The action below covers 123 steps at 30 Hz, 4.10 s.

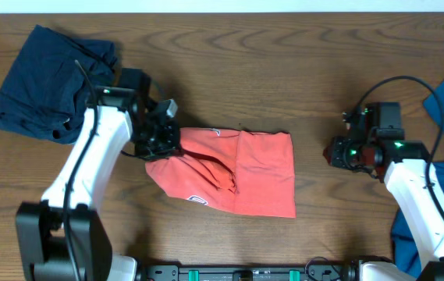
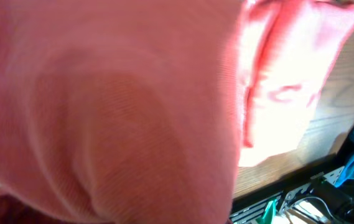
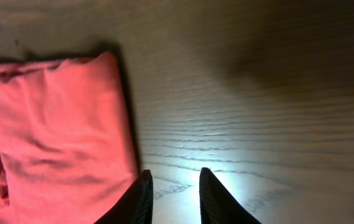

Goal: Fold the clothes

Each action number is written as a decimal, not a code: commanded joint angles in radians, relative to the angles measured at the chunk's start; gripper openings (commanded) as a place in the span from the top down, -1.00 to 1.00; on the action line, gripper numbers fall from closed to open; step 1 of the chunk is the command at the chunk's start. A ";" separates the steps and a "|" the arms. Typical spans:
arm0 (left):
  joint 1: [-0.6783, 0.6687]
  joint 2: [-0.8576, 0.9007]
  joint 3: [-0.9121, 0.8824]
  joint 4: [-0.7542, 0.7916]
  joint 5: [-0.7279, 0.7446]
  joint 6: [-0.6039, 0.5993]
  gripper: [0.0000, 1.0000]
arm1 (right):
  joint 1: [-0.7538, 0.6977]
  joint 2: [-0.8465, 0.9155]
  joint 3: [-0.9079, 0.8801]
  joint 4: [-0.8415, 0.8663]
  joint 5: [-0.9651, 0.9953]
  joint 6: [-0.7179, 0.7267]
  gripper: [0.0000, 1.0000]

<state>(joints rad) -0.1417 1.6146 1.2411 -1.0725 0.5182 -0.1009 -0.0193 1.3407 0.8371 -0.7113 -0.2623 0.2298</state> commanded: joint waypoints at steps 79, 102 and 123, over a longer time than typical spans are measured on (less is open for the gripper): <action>0.072 0.460 -0.117 0.107 0.099 0.329 0.87 | 0.021 -0.012 0.012 0.012 -0.056 -0.078 0.48; -0.021 0.067 0.179 -0.152 -0.015 0.046 0.88 | 0.021 -0.012 0.012 0.021 -0.055 -0.078 0.49; -0.497 0.069 0.178 0.073 -0.200 -0.394 0.89 | 0.021 -0.012 0.012 0.019 -0.056 -0.078 0.47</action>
<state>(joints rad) -0.6029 1.6848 1.4025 -1.0283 0.3561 -0.3923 -0.0051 1.3373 0.8368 -0.6914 -0.3176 0.1699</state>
